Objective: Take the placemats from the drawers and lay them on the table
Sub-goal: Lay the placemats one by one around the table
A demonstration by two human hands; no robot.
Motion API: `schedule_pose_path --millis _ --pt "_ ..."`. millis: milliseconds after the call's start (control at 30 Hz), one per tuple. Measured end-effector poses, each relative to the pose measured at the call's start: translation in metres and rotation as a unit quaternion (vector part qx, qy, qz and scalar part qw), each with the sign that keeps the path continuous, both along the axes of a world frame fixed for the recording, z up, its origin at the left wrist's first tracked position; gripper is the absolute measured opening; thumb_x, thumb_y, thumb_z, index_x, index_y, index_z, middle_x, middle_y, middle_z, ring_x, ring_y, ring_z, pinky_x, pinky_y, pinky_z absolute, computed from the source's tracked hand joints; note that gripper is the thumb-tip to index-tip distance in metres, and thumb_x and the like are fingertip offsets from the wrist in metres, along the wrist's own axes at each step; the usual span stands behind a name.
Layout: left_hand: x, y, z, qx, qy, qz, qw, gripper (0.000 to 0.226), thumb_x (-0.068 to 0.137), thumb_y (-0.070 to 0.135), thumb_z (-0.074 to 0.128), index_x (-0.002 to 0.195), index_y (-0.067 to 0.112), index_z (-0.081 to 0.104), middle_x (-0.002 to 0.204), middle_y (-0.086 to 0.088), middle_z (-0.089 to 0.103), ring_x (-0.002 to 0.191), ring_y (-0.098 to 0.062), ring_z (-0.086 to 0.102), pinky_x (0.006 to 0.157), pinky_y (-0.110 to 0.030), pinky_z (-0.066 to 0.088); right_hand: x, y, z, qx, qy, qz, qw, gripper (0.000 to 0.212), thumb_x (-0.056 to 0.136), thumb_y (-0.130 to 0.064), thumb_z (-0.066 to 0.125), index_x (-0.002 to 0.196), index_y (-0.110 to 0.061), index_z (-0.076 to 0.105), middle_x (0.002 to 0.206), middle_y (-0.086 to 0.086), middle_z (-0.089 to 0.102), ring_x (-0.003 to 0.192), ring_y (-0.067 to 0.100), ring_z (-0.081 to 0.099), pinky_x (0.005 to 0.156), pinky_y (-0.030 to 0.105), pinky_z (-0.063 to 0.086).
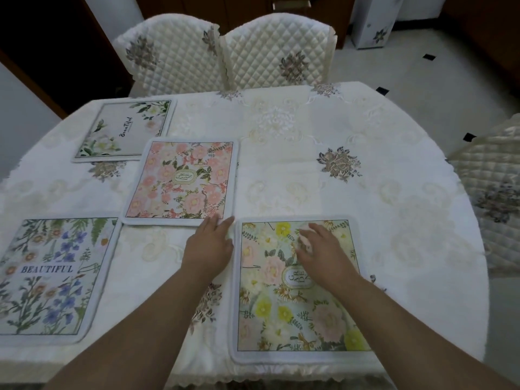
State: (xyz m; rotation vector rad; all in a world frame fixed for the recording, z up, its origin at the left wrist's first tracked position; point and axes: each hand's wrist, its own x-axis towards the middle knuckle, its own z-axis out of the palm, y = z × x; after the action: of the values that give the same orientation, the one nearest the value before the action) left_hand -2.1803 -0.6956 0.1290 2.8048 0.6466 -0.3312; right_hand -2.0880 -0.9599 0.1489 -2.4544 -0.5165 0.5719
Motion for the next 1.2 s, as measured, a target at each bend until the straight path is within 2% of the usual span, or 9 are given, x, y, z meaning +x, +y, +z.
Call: schedule_pose_path --millis 233,333,467,600,833,933,1000,1133,1200 --pt "-0.002 -0.007 0.003 -0.027 -0.003 -0.004 1.0 0.061 0.105 0.029 0.039 0.162 0.018 0.022 0.171 0.003 0.01 0.157 -0.018 0.007 0.12 -0.041 0.029 -0.02 0.007 0.015 0.002 0.029 0.022 0.999 0.049 0.103 -0.035 0.047 0.15 -0.02 0.044 0.158 -0.006 0.031 0.146 0.009 0.023 0.109 0.018 0.018" --pt "-0.001 -0.01 0.006 -0.079 -0.028 0.034 0.996 0.063 0.104 0.032 0.044 0.162 0.024 0.023 0.17 0.005 0.015 0.157 -0.016 0.008 0.12 -0.042 0.028 -0.027 0.011 0.024 0.02 0.051 0.019 0.998 0.049 0.102 -0.037 0.048 0.149 -0.021 0.045 0.156 -0.006 0.036 0.143 0.01 0.032 0.118 0.029 0.026" --pt "0.002 -0.009 0.017 -0.108 -0.08 0.06 0.989 0.059 0.103 0.032 0.049 0.158 0.015 0.035 0.168 0.002 0.024 0.156 -0.014 0.015 0.121 -0.039 0.028 -0.031 0.013 0.039 0.043 0.08 0.006 0.996 0.046 0.102 -0.041 0.049 0.146 -0.029 0.047 0.146 -0.013 0.044 0.118 0.003 0.049 0.103 0.026 0.04" --pt "-0.008 -0.019 0.048 -0.092 -0.16 0.057 0.981 0.054 0.102 0.029 0.054 0.152 0.011 0.046 0.162 0.001 0.037 0.15 -0.016 0.031 0.121 -0.031 0.023 -0.032 0.016 0.053 0.119 0.158 -0.044 0.979 0.042 0.101 -0.044 0.05 0.143 -0.04 0.048 0.129 -0.016 0.06 0.118 0.007 0.058 0.1 0.035 0.049" --pt "-0.046 -0.091 0.086 -0.082 -0.3 -0.091 0.946 0.035 0.094 0.032 0.053 0.116 0.018 0.078 0.118 0.004 0.075 0.107 -0.012 0.068 0.098 -0.043 0.055 -0.028 0.033 0.067 0.276 0.277 -0.128 0.911 0.041 0.096 -0.052 0.057 0.134 -0.063 0.045 0.123 -0.008 0.057 0.109 0.013 0.065 0.093 0.042 0.057" --pt "-0.07 -0.121 0.075 -0.11 -0.287 -0.155 0.939 0.03 0.092 0.027 0.062 0.118 0.026 0.076 0.123 0.014 0.072 0.114 -0.006 0.064 0.096 -0.042 0.052 -0.029 0.035 0.065 0.252 0.311 -0.163 0.901 0.041 0.094 -0.049 0.062 0.13 -0.064 0.048 0.129 -0.011 0.045 0.118 0.018 0.055 0.095 0.046 0.055" --pt "-0.077 -0.13 0.072 -0.158 -0.273 -0.171 0.933 0.028 0.091 0.024 0.062 0.116 0.031 0.073 0.12 0.019 0.071 0.117 -0.001 0.061 0.1 -0.041 0.05 -0.035 0.034 0.06 0.204 0.311 -0.157 0.915 0.056 0.094 -0.025 0.064 0.137 -0.057 0.046 0.133 -0.014 0.045 0.104 0.018 0.062 0.086 0.041 0.057" --pt "-0.074 -0.107 0.065 -0.232 -0.242 0.046 0.941 0.03 0.097 0.029 0.057 0.126 0.036 0.063 0.141 0.013 0.059 0.129 -0.001 0.051 0.111 -0.031 0.044 -0.045 0.029 0.053 0.158 0.269 -0.16 0.936 0.073 0.09 0.004 0.052 0.145 -0.043 0.045 0.152 -0.003 0.044 0.077 0.012 0.064 0.064 0.03 0.056" --pt "-0.074 -0.078 0.054 -0.218 -0.126 0.165 0.954 0.045 0.1 0.045 0.053 0.144 0.043 0.046 0.162 0.006 0.035 0.148 -0.016 0.032 0.12 -0.047 0.032 -0.048 0.023 0.054 0.177 0.256 -0.174 0.934 0.073 0.09 0.008 0.048 0.139 -0.047 0.051 0.156 -0.004 0.04 0.056 0.011 0.054 0.049 0.028 0.044"
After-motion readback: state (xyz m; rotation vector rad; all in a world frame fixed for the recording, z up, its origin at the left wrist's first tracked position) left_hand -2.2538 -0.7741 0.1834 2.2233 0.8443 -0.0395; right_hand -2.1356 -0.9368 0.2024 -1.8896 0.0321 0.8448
